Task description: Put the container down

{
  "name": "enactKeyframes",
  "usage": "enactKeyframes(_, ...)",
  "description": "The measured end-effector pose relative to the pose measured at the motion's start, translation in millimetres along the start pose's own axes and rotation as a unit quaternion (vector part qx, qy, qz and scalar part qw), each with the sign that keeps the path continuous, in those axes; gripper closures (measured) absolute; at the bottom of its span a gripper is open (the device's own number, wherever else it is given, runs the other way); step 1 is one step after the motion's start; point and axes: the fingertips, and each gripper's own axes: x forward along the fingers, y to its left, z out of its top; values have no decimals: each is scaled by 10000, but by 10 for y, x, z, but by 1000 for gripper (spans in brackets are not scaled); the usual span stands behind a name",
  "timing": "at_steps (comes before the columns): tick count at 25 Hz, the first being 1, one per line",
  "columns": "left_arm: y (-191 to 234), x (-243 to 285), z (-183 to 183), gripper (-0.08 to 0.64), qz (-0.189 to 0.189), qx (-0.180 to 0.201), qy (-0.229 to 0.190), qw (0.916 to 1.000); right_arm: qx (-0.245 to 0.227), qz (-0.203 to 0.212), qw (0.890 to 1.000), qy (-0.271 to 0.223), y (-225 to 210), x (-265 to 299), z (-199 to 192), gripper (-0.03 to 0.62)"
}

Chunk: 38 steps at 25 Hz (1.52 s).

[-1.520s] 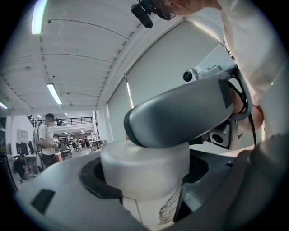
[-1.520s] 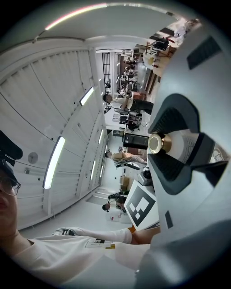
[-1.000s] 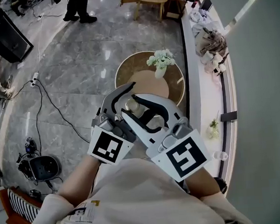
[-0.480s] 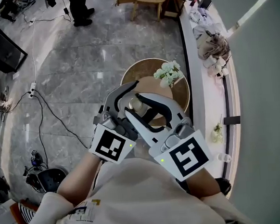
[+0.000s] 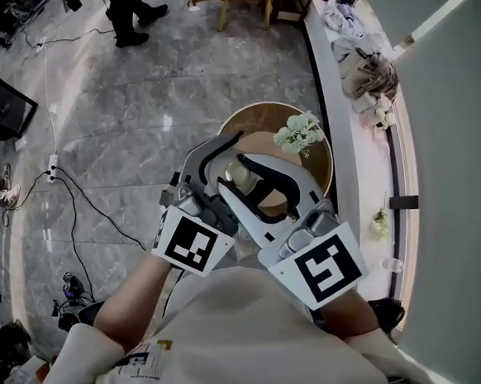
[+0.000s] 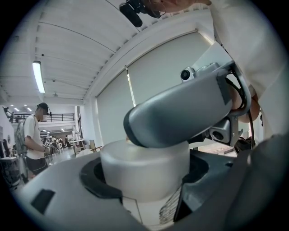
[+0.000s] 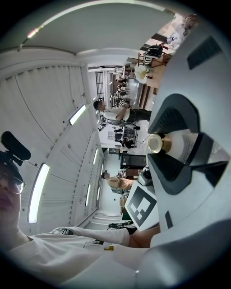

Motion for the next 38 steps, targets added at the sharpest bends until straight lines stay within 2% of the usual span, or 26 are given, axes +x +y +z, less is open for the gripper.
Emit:
enactKeyframes(9, 186, 244, -130, 204, -24, -80, 55, 9999, 81, -18, 10000, 1, -294, 165, -47, 456)
enactKeyframes(12, 225, 342, -123, 204, 31, -107, 129, 9999, 65, 108, 9999, -85, -396, 164, -33, 456)
enactKeyframes(15, 257, 421, -161, 204, 78, -19, 387, 9992, 69, 242, 9997, -77, -483, 155, -92, 456)
enactKeyframes(21, 341, 666, -326, 204, 179, 70, 509, 9985, -18, 403, 9992, -2, -727, 220, -254, 457)
enactKeyframes(30, 627, 992, -686, 204, 172, 111, 245, 9995, -54, 245, 9997, 21, -1098, 564, -522, 457)
enactKeyframes(38, 937, 1286, -1383, 204, 118, 1, -50, 9999, -20, 89, 9999, 147, -1442, 1108, -1100, 457)
